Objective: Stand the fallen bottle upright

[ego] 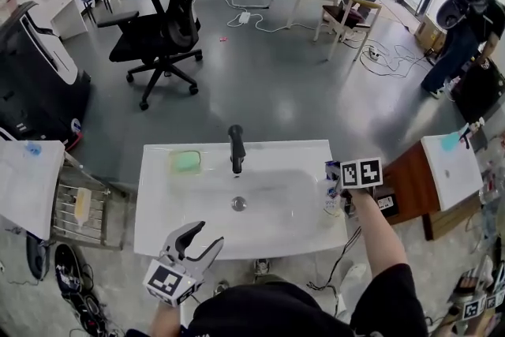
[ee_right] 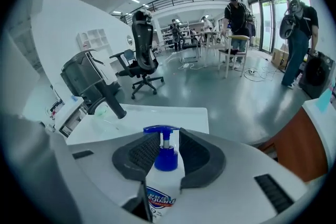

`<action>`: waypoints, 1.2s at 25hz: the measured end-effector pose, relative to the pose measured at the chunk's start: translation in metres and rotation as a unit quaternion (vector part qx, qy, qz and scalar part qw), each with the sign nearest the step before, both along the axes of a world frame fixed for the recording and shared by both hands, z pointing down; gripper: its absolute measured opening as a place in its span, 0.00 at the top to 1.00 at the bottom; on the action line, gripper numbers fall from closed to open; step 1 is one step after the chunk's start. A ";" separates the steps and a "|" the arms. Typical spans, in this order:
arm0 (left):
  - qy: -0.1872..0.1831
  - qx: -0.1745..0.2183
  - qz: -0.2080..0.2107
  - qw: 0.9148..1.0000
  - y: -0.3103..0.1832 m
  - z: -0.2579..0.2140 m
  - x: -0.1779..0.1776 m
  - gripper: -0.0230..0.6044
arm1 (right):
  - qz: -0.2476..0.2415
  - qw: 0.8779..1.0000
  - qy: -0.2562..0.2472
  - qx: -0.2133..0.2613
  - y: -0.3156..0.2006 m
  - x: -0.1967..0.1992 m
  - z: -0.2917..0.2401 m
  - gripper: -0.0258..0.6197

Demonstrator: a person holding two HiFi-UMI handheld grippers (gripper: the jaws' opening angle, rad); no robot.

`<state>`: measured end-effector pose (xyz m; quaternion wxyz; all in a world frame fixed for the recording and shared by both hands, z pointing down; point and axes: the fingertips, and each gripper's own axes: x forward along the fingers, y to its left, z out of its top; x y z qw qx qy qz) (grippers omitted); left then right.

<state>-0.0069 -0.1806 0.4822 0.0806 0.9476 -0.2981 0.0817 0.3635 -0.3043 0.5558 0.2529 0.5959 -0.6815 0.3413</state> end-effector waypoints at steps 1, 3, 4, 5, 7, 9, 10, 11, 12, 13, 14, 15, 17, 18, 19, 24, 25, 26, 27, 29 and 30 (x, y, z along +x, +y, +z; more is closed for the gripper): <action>0.000 0.001 -0.002 1.000 0.000 0.000 -0.001 0.62 | -0.002 1.000 -0.002 0.011 -0.005 -0.004 -0.004 0.78; -0.003 0.003 -0.010 1.000 0.000 -0.002 -0.004 0.62 | -0.004 0.999 -0.007 0.037 -0.018 -0.012 -0.012 0.78; -0.006 0.003 -0.016 1.000 -0.001 -0.004 -0.006 0.62 | -0.004 0.999 -0.010 0.051 -0.025 -0.016 -0.016 0.78; -0.009 0.003 -0.021 1.000 -0.002 -0.005 -0.008 0.62 | -0.004 0.998 -0.011 0.067 -0.033 -0.020 -0.020 0.78; -0.009 0.003 -0.028 1.000 -0.001 -0.004 -0.012 0.62 | -0.009 0.995 -0.004 0.095 -0.046 -0.028 -0.028 0.84; -0.011 0.003 -0.037 0.999 0.000 -0.005 -0.016 0.62 | -0.022 0.993 0.010 0.114 -0.059 -0.038 -0.034 0.84; -0.013 0.002 -0.043 0.999 0.000 -0.005 -0.019 0.62 | -0.030 0.992 0.015 0.122 -0.066 -0.044 -0.037 0.84; -0.015 0.002 -0.049 0.999 0.000 -0.005 -0.021 0.62 | -0.037 0.991 0.018 0.131 -0.073 -0.050 -0.040 0.84; -0.017 0.002 -0.055 0.998 0.000 -0.005 -0.024 0.62 | -0.044 0.989 0.019 0.140 -0.080 -0.056 -0.043 0.84; -0.019 0.002 -0.061 0.998 0.001 -0.005 -0.026 0.62 | -0.049 0.987 0.020 0.150 -0.086 -0.062 -0.046 0.84; -0.021 0.001 -0.067 0.998 0.001 -0.004 -0.027 0.62 | -0.054 0.986 0.021 0.159 -0.092 -0.067 -0.049 0.84; -0.023 0.001 -0.073 0.997 0.002 -0.003 -0.029 0.62 | -0.057 0.984 0.020 0.169 -0.098 -0.072 -0.051 0.84; -0.026 -0.001 -0.083 0.996 0.004 -0.001 -0.031 0.62 | -0.058 0.980 0.014 0.188 -0.109 -0.079 -0.056 0.84; -0.028 -0.002 -0.088 0.996 0.004 -0.001 -0.032 0.62 | -0.056 0.978 0.010 0.200 -0.114 -0.083 -0.058 0.84; -0.029 -0.004 -0.092 0.995 0.005 0.000 -0.033 0.62 | -0.055 0.976 0.007 0.212 -0.120 -0.086 -0.060 0.84; -0.037 -0.011 -0.112 0.993 0.008 0.002 -0.036 0.62 | -0.051 0.962 0.011 0.269 -0.137 -0.099 -0.070 0.84; -0.038 -0.012 -0.115 0.993 0.009 0.003 -0.035 0.62 | -0.048 0.958 0.012 0.282 -0.140 -0.101 -0.072 0.84; -0.040 -0.014 -0.117 0.992 0.010 0.003 -0.035 0.62 | -0.046 0.955 0.014 0.294 -0.143 -0.102 -0.074 0.84; -0.043 -0.016 -0.119 0.992 0.010 0.004 -0.035 0.62 | -0.043 0.951 0.015 0.306 -0.145 -0.104 -0.075 0.84; -0.050 -0.022 -0.120 0.991 0.012 0.006 -0.034 0.62 | -0.039 0.944 0.015 0.327 -0.149 -0.107 -0.078 0.84; -0.053 -0.024 -0.121 0.991 0.013 0.006 -0.033 0.62 | -0.037 0.941 0.014 0.335 -0.150 -0.109 -0.079 0.84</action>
